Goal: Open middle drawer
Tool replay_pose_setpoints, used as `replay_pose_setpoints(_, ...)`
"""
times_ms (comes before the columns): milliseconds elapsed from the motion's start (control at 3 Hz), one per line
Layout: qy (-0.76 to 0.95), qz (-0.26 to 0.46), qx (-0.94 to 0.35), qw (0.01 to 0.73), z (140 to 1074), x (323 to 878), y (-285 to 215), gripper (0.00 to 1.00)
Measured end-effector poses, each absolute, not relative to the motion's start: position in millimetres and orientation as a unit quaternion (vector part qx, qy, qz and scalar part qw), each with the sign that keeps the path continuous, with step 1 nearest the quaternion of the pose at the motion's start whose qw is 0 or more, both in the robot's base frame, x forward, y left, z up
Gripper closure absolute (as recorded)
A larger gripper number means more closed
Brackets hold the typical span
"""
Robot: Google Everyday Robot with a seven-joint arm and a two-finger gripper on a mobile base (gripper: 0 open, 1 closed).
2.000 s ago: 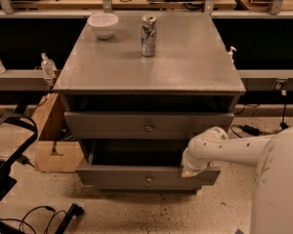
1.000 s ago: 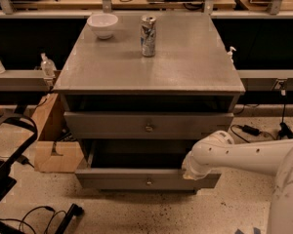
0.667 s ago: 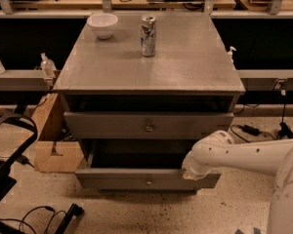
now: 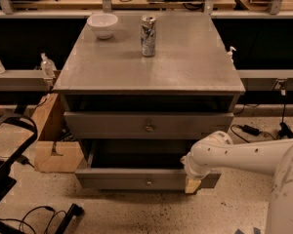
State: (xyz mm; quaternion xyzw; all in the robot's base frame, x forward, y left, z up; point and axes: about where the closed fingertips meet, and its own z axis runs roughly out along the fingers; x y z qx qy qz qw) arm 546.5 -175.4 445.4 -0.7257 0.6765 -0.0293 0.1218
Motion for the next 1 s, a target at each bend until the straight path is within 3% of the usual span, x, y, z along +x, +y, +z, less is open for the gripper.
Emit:
replay_pose_setpoints(667,0.676,-0.029,-0.726,0.121,445,546,-175,0.0)
replay_pose_setpoints(1000,0.681,-0.008,-0.724,0.113,428,533,-175,0.14)
